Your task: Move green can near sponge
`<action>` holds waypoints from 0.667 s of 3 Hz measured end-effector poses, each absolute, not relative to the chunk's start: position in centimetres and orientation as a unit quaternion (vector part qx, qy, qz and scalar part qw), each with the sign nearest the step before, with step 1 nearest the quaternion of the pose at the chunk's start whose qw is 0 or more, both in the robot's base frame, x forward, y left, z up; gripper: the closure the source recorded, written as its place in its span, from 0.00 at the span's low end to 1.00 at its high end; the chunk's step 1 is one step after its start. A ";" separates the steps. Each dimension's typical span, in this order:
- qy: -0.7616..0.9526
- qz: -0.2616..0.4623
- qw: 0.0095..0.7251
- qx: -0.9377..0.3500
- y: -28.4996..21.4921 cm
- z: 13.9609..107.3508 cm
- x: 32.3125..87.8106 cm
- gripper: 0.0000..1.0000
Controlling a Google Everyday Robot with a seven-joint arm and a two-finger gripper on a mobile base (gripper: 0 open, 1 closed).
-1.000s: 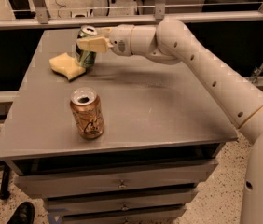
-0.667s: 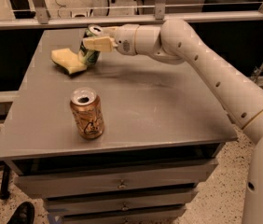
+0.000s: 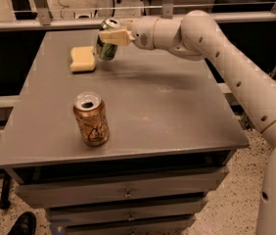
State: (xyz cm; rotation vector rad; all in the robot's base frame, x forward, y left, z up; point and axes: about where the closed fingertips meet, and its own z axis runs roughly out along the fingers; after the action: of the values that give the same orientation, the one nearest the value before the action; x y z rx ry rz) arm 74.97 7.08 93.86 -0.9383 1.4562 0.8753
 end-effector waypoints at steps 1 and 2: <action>0.612 0.381 0.560 -0.409 7.7 94.3 74.6 1.00; 0.612 0.383 0.550 -0.421 8.2 93.9 74.2 1.00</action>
Offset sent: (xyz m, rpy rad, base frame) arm -0.0111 0.0118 -0.0053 -0.0450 0.0073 0.0777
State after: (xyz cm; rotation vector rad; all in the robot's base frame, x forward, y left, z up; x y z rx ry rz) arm 74.23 8.23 93.91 -0.9971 1.4480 0.9061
